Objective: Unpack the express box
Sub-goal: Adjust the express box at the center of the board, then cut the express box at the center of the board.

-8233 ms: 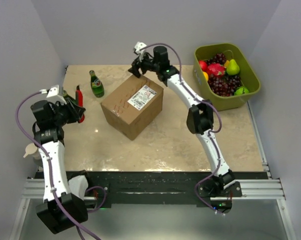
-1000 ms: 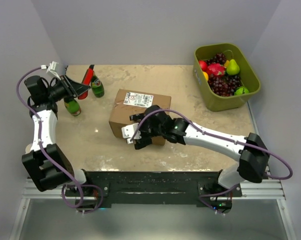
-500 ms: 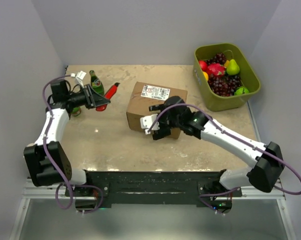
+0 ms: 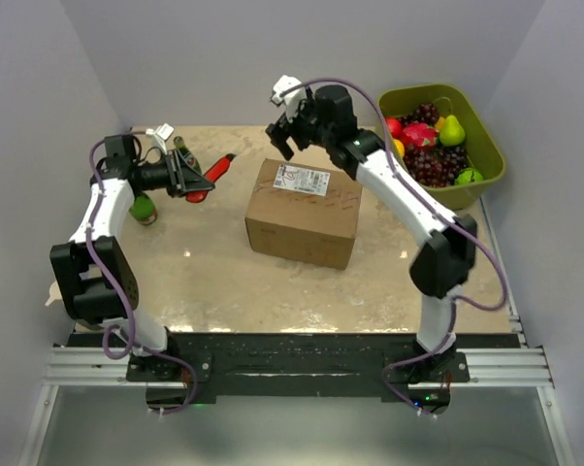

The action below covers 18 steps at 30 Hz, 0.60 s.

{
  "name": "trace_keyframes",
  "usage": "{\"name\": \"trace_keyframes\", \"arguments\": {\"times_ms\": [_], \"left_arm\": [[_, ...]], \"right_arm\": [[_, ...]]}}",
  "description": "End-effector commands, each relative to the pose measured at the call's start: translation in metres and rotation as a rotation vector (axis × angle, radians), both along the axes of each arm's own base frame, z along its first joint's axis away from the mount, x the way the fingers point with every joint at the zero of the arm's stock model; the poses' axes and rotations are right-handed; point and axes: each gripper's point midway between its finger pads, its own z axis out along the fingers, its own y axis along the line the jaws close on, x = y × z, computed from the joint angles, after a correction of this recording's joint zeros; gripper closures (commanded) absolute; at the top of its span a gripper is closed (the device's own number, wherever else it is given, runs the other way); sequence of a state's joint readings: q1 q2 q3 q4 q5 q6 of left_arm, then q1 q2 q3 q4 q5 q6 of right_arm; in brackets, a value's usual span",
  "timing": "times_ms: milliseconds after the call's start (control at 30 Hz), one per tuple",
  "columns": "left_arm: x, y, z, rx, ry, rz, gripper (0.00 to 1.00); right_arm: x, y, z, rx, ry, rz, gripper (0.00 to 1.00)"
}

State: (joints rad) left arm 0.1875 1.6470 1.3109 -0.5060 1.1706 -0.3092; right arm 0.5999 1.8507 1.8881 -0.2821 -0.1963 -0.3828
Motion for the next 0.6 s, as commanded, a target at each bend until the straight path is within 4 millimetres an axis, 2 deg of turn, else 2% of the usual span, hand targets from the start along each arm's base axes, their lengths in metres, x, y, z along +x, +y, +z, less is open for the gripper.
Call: {"name": "trace_keyframes", "arguments": {"times_ms": [0, 33, 67, 133, 167, 200, 267, 300, 333, 367, 400, 500, 533, 567], "left_arm": [[-0.011, 0.019, 0.010, 0.004, -0.020, 0.054, 1.00], [-0.014, 0.022, 0.008, 0.003, -0.016, 0.062, 1.00], [-0.018, 0.023, 0.008, 0.003, -0.011, 0.066, 1.00], [-0.024, 0.026, 0.005, 0.006, -0.009, 0.068, 1.00], [-0.028, 0.025, 0.006, 0.004, -0.009, 0.064, 1.00], [-0.032, 0.026, 0.006, -0.008, -0.012, 0.060, 1.00], [-0.039, 0.024, 0.009, -0.016, -0.021, 0.045, 1.00], [-0.040, 0.024, 0.006, 0.005, -0.036, 0.041, 1.00], [-0.042, 0.024, 0.004, 0.015, -0.035, 0.038, 1.00], [-0.045, 0.024, 0.002, 0.019, -0.022, 0.040, 1.00], [-0.047, 0.024, -0.002, 0.028, -0.017, 0.040, 1.00], [-0.053, 0.023, -0.010, 0.023, 0.009, 0.039, 1.00], [-0.053, 0.023, -0.011, 0.025, 0.011, 0.042, 1.00], [-0.053, 0.023, -0.012, 0.024, 0.015, 0.040, 1.00]], "right_arm": [[0.060, -0.002, -0.042, 0.009, 0.121, -0.154, 0.11], [0.071, -0.005, -0.048, 0.002, 0.119, -0.179, 0.13], [0.085, -0.001, -0.064, -0.017, 0.122, -0.185, 0.13], [0.094, 0.000, -0.079, -0.055, 0.124, -0.164, 0.14], [0.098, 0.007, -0.092, -0.098, 0.112, -0.106, 0.14], [0.084, 0.018, -0.103, -0.125, 0.148, 0.003, 0.15], [0.067, 0.028, -0.112, -0.162, 0.149, 0.153, 0.16], [0.042, 0.040, -0.109, -0.135, 0.178, 0.291, 0.16], [0.031, 0.043, -0.108, -0.131, 0.186, 0.348, 0.16], [0.020, 0.042, -0.118, -0.145, 0.205, 0.399, 0.16], [0.010, 0.044, -0.113, -0.135, 0.220, 0.424, 0.17], [-0.004, 0.045, -0.122, -0.121, 0.285, 0.440, 0.19], [0.000, 0.041, -0.127, -0.133, 0.291, 0.400, 0.20], [0.006, 0.044, -0.121, -0.097, 0.288, 0.361, 0.19]]}}
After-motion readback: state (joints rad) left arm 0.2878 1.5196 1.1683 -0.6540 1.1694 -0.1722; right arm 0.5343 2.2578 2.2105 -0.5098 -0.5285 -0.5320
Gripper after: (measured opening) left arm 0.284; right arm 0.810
